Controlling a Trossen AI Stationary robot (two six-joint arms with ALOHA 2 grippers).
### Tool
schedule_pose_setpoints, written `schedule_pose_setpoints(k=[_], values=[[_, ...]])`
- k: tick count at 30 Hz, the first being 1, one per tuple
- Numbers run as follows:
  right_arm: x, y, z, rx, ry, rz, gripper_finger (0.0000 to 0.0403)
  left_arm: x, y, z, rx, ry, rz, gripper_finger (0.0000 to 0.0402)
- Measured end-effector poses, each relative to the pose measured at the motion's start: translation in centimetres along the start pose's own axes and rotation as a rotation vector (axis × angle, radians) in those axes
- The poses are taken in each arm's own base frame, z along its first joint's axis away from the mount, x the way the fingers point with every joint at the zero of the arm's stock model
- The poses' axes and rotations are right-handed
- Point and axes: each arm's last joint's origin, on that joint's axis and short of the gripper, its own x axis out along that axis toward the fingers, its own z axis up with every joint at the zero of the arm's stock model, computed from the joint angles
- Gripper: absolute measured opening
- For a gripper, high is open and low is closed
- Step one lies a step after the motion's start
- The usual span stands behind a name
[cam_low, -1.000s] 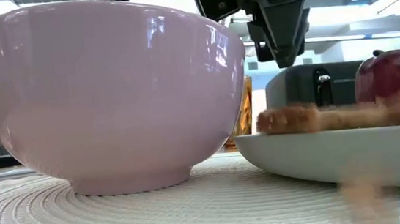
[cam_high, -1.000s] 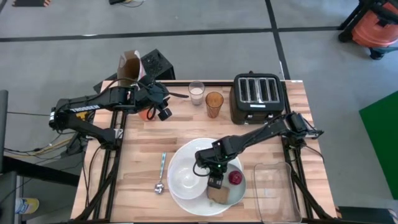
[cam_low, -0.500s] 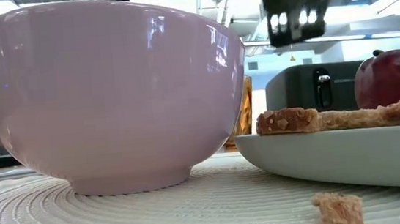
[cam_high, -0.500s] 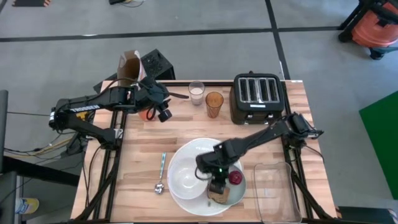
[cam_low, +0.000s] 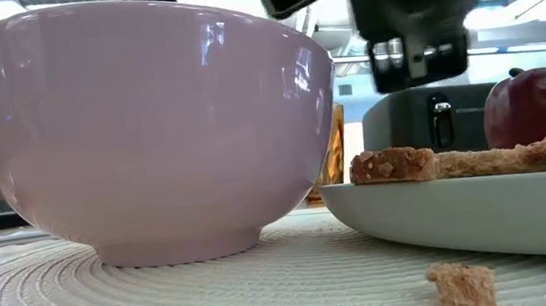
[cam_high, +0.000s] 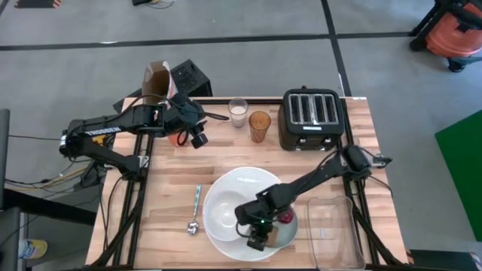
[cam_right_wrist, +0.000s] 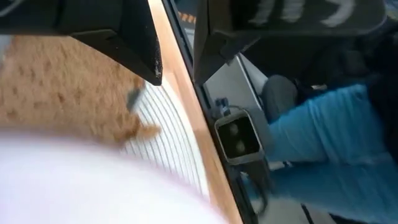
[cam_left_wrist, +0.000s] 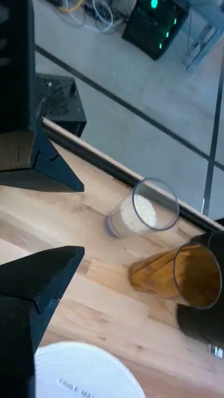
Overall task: Arrange a breakfast setting
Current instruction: Put the toasted bread on the blue plate
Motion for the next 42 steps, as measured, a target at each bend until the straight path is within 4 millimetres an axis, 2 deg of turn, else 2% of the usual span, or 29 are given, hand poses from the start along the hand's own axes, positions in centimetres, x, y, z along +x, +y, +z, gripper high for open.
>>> schedule_pose_setpoints(k=[8,10,33,37,42], values=[[2.1,-0.8,-0.3,0.041,0.051,-0.043,0.0096,0.0,-0.1,0.0,0.000,0.003,-0.033,0.0139],[1.9,-0.5,-0.3,0.036,0.041,-0.031,0.0095,0.0,-0.1,0.0,0.000,0.003,-0.033,0.0139],[1.6,-1.7,-0.4,0.082,0.029,-0.163,0.0095,0.0,-0.1,0.0,-0.001,0.003,-0.032,0.0139],[1.5,-1.4,-0.4,0.087,0.040,-0.127,0.0095,0.0,-0.1,0.0,-0.001,0.003,-0.032,0.0139],[0.5,0.3,-0.5,0.099,0.018,-0.081,0.0095,0.0,-0.1,0.0,0.009,0.002,-0.032,0.0139]])
